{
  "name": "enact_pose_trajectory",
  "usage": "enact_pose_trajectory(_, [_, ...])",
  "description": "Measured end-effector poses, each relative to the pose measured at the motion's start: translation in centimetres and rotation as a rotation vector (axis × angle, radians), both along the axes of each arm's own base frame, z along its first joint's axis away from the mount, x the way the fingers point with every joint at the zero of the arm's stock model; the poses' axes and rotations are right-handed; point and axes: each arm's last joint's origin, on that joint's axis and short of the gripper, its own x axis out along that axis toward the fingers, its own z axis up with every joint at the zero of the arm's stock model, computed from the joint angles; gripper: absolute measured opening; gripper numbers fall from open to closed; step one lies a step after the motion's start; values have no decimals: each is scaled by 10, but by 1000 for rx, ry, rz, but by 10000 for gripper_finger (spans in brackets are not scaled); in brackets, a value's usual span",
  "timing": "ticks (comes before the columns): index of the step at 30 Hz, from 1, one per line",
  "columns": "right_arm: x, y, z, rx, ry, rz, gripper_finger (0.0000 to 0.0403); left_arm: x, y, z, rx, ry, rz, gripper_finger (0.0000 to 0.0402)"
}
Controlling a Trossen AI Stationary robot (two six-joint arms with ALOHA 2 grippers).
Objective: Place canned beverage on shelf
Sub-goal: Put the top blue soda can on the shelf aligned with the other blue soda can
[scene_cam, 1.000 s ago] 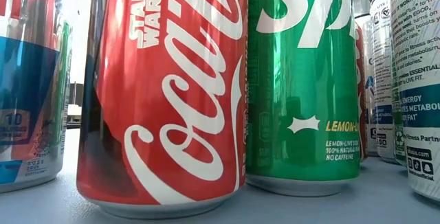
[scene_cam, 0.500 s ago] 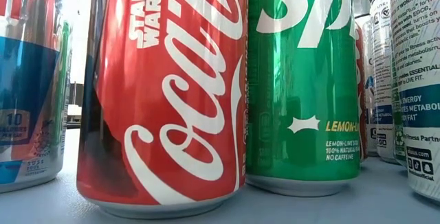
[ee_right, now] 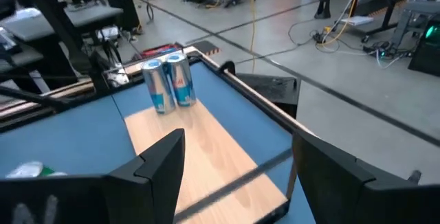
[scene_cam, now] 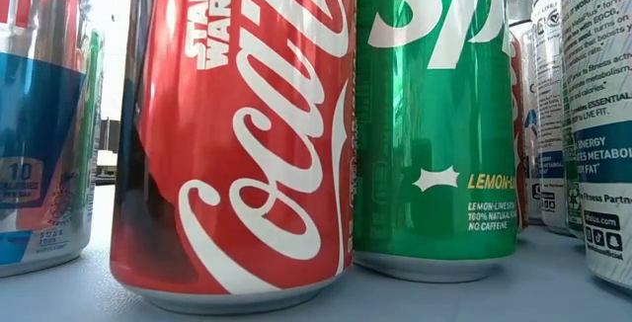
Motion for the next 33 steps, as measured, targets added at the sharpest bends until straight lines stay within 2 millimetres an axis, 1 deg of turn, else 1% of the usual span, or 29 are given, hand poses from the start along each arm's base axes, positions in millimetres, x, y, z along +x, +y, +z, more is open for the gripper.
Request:
enact_pose_trajectory(6, [51,0,2,-68,68,26,261,-21,24,22,89,-60,59,151])
enact_pose_trajectory(9, [79,0,4,-100,45,36,261,-33,36,35,133,-112,57,151])
enact_pose_trajectory(12, [113,0,5,-157,9,54,261,-47,46,48,162,-164,63,151])
enact_pose_trajectory(16, [158,0,-1,-208,-50,66,261,-62,55,60,182,-215,64,151])
enact_pose_trajectory(19, [187,-1,-7,-222,-119,60,261,-74,62,68,182,-233,45,151])
enact_pose_trajectory(21, [205,-1,-14,-222,-157,54,261,-80,66,72,186,-238,31,151])
enact_pose_trajectory(24, [233,-1,-22,-221,-138,57,261,-86,69,75,204,-235,1,151])
enact_pose_trajectory(26, [252,-1,-24,-220,-109,60,261,-89,71,77,221,-232,-20,151])
enact_pose_trajectory(30, [287,0,-21,-218,-85,68,261,-94,75,79,263,-231,-34,151])
enact_pose_trajectory(33, [308,1,-12,-225,-60,75,261,-100,84,73,295,-246,36,147])
